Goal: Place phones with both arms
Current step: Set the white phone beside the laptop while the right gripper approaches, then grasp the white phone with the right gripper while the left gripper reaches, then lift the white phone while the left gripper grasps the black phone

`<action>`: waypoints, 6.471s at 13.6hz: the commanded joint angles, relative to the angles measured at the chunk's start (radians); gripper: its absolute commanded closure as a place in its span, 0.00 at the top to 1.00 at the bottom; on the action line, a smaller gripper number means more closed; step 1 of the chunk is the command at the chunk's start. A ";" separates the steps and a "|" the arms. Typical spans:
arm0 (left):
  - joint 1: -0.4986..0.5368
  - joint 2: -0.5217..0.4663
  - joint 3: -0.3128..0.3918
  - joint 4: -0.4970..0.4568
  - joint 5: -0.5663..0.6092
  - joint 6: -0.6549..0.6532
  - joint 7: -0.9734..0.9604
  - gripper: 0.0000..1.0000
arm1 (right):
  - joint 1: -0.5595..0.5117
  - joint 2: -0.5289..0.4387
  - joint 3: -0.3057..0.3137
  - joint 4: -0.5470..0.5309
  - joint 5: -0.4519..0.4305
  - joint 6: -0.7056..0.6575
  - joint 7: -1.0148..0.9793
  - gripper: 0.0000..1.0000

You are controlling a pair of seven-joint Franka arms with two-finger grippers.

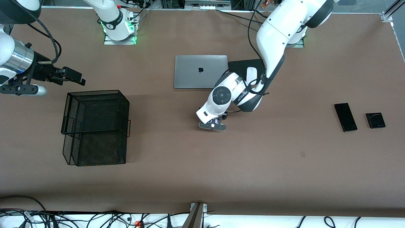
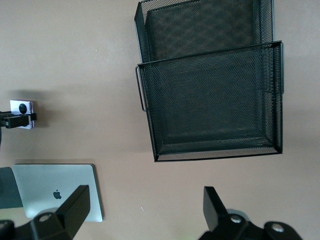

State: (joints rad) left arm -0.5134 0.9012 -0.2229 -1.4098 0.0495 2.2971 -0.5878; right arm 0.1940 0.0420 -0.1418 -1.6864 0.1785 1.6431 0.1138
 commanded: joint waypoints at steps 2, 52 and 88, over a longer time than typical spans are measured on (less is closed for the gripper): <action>-0.027 0.009 0.017 0.035 0.020 0.010 -0.053 1.00 | 0.041 -0.002 -0.001 -0.006 0.016 0.015 0.075 1.00; 0.673 -0.573 0.004 0.023 0.072 -0.749 0.531 1.00 | 0.733 0.963 -0.024 0.487 -0.286 0.733 1.035 1.00; 1.038 -0.418 0.014 -0.273 0.119 -0.396 0.663 1.00 | 0.582 0.900 0.044 0.646 -0.125 0.413 0.623 0.00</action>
State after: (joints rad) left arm 0.4919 0.5366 -0.1978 -1.5655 0.1430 1.8056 0.0323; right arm 0.8047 0.9589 -0.1165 -1.0440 0.0344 2.0877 0.7762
